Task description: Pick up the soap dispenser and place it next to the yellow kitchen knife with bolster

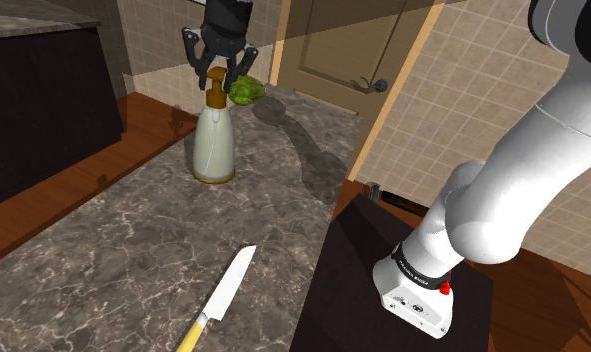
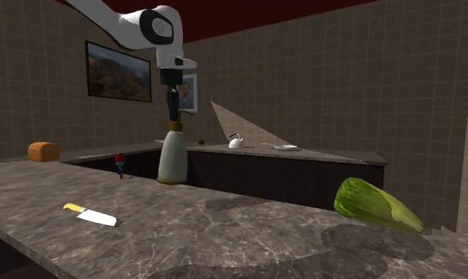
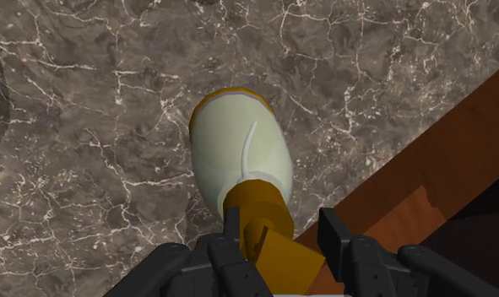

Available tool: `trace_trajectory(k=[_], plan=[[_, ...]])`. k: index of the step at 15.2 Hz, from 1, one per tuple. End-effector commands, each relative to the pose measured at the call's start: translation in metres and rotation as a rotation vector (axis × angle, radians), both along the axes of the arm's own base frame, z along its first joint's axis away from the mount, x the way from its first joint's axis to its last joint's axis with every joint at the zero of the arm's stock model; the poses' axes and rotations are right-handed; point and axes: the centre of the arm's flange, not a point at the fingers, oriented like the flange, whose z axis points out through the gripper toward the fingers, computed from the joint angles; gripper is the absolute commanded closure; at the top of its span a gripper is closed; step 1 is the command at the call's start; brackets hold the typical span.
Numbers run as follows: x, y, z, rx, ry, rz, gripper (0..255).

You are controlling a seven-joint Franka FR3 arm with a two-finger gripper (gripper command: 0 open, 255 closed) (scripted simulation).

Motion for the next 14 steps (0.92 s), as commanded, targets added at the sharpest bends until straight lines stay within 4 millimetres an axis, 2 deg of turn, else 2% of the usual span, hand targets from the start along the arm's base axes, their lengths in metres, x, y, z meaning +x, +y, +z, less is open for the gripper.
trace_trajectory(k=[1, 14], plan=[[-0.010, 0.026, -0.002, 0.001, -0.001, -0.002, 255], [-0.078, 0.183, -0.002, 0.001, -0.001, -0.002, 255]])
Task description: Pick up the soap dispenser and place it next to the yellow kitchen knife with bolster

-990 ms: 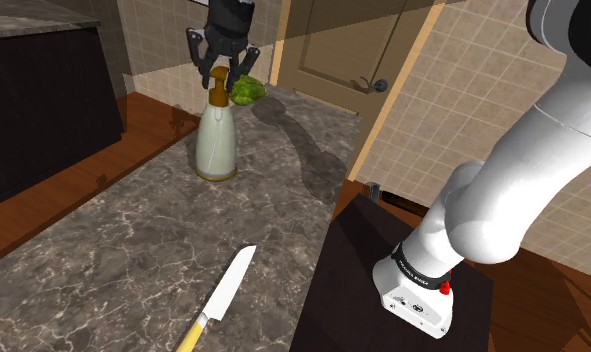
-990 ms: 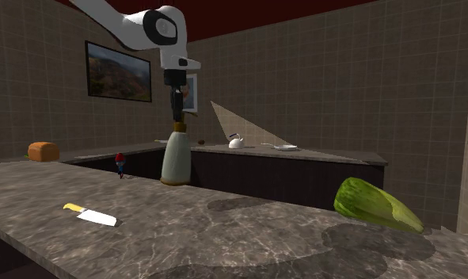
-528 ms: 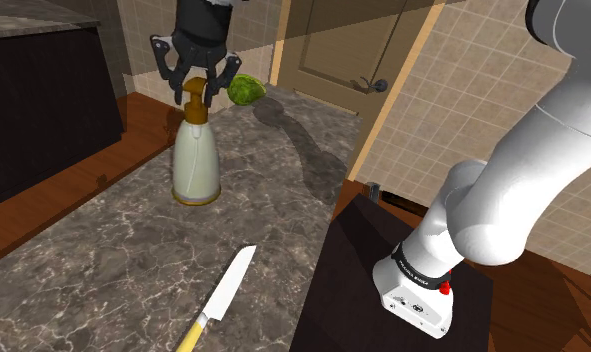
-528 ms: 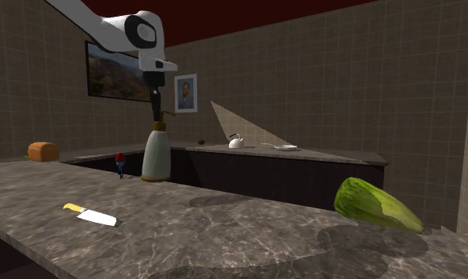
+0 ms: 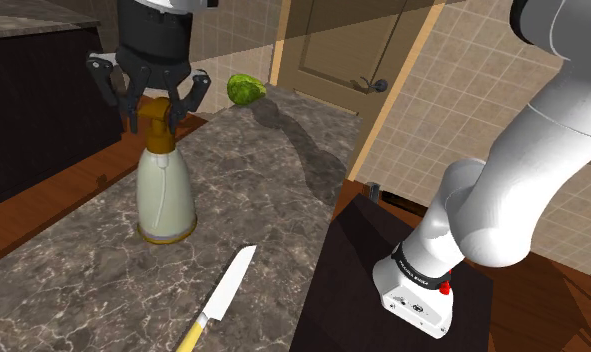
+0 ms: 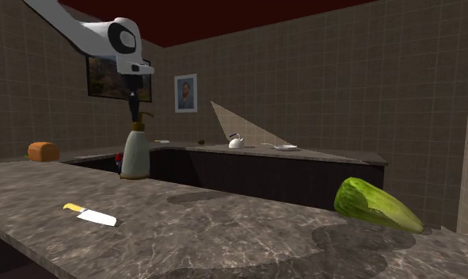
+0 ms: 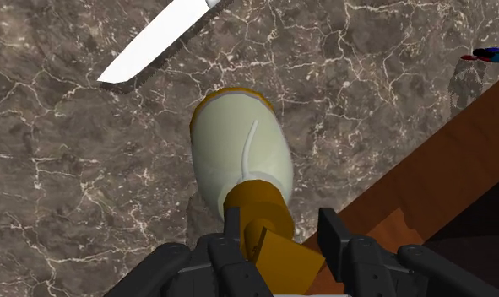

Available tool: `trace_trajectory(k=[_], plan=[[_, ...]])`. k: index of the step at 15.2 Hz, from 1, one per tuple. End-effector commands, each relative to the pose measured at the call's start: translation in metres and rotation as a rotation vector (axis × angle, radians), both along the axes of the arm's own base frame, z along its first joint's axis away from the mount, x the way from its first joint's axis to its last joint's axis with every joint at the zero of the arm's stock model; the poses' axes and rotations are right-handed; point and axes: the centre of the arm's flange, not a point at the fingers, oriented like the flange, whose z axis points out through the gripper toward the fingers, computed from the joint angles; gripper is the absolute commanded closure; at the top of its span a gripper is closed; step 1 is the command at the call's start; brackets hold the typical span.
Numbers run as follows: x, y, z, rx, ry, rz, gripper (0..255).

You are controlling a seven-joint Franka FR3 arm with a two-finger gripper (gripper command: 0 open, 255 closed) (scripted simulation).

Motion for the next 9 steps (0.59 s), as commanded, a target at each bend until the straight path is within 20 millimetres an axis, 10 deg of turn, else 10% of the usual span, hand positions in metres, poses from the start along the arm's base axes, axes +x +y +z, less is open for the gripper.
trace_trajectory(k=[1, 5, 9], plan=[[-0.012, 0.026, 0.001, 0.001, 0.000, -0.002, 255], [-0.035, 0.080, 0.001, 0.001, 0.000, -0.002, 255], [-0.035, 0.080, -0.020, 0.001, 0.000, -0.002, 255]])
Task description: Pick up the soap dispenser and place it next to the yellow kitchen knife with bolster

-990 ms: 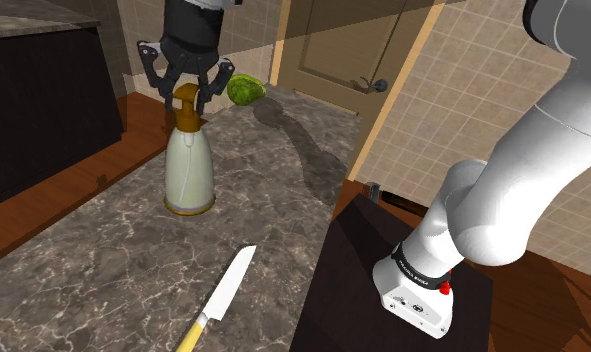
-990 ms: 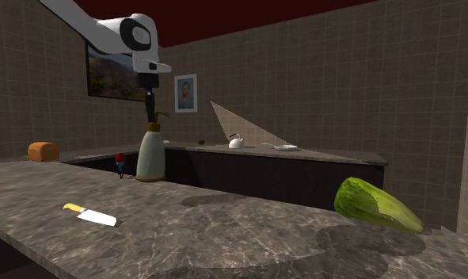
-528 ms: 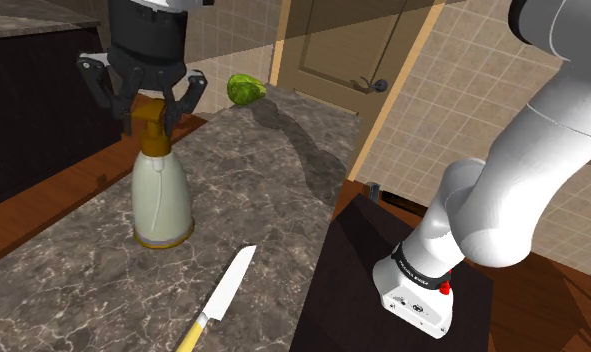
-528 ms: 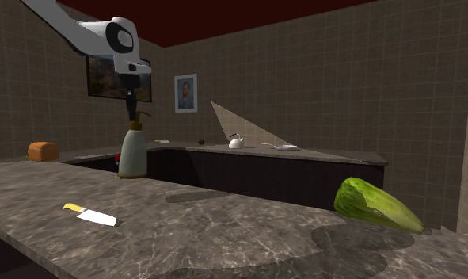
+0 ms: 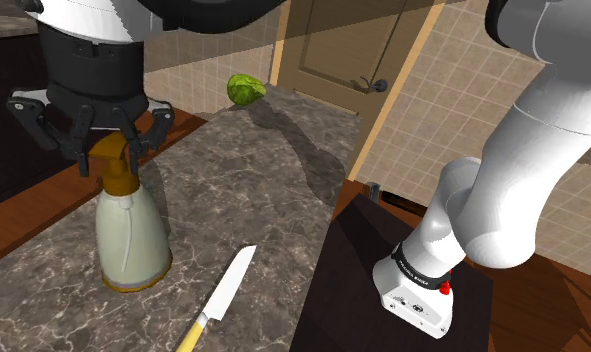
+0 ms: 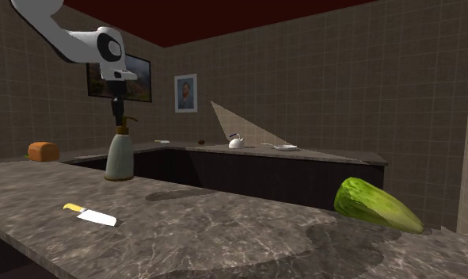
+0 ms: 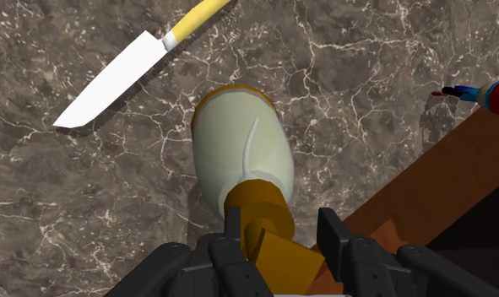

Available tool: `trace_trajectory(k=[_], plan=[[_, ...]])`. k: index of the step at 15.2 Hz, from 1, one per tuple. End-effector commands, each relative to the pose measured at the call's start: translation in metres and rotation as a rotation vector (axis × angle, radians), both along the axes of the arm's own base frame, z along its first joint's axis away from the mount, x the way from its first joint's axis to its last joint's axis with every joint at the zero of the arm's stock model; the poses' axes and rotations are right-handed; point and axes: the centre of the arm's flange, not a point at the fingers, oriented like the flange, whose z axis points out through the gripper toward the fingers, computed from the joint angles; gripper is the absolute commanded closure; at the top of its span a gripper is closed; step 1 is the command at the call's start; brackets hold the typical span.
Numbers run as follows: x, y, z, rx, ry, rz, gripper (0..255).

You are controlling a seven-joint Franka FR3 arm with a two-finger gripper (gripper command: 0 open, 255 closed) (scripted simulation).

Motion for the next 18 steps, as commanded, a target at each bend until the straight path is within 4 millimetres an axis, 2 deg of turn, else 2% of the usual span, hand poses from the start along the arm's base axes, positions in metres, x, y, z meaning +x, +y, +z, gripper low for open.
trace_trajectory(k=[1, 15, 18], plan=[[-0.001, 0.001, -0.010, 0.001, -0.001, -0.001, 255], [-0.001, 0.001, -0.084, 0.001, -0.001, -0.001, 255], [-0.001, 0.001, -0.086, 0.001, -0.001, -0.001, 255]])
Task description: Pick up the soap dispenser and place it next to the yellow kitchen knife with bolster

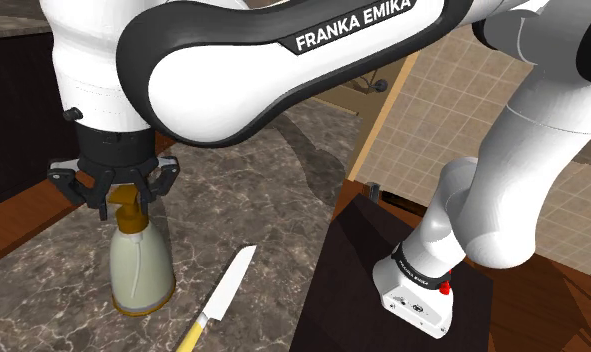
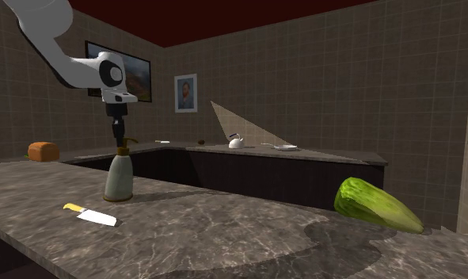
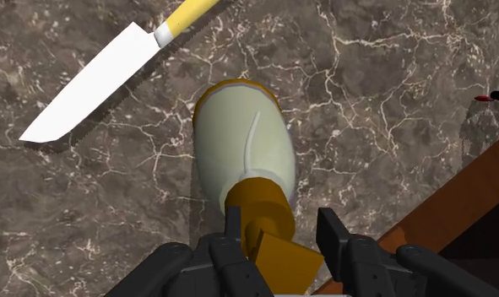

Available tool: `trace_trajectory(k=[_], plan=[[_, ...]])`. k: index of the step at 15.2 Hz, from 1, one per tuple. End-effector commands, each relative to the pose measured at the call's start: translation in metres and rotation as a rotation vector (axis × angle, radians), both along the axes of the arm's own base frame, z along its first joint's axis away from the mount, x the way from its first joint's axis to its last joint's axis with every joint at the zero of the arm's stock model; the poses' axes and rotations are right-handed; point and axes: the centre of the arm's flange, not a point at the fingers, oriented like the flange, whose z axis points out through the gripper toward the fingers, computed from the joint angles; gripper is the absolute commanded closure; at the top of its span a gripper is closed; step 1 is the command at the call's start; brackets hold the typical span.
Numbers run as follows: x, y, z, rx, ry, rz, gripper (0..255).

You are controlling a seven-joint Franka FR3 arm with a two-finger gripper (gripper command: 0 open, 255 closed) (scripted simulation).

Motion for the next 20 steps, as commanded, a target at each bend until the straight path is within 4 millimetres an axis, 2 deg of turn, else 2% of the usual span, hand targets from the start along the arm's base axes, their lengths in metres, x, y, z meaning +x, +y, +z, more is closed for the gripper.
trace_trajectory(k=[1, 5, 6, 11, 15, 20], plan=[[0.000, 0.000, 0.000, 0.001, -0.001, 0.000, 255], [0.000, 0.000, 0.000, 0.001, -0.001, 0.000, 255], [0.000, 0.000, -0.001, 0.001, -0.001, 0.000, 0], [0.000, 0.000, 0.000, 0.001, -0.001, 0.000, 0], [-0.005, -0.006, 0.049, 0.001, -0.001, 0.000, 0], [-0.005, -0.006, 0.049, 0.001, -0.001, 0.000, 0]])
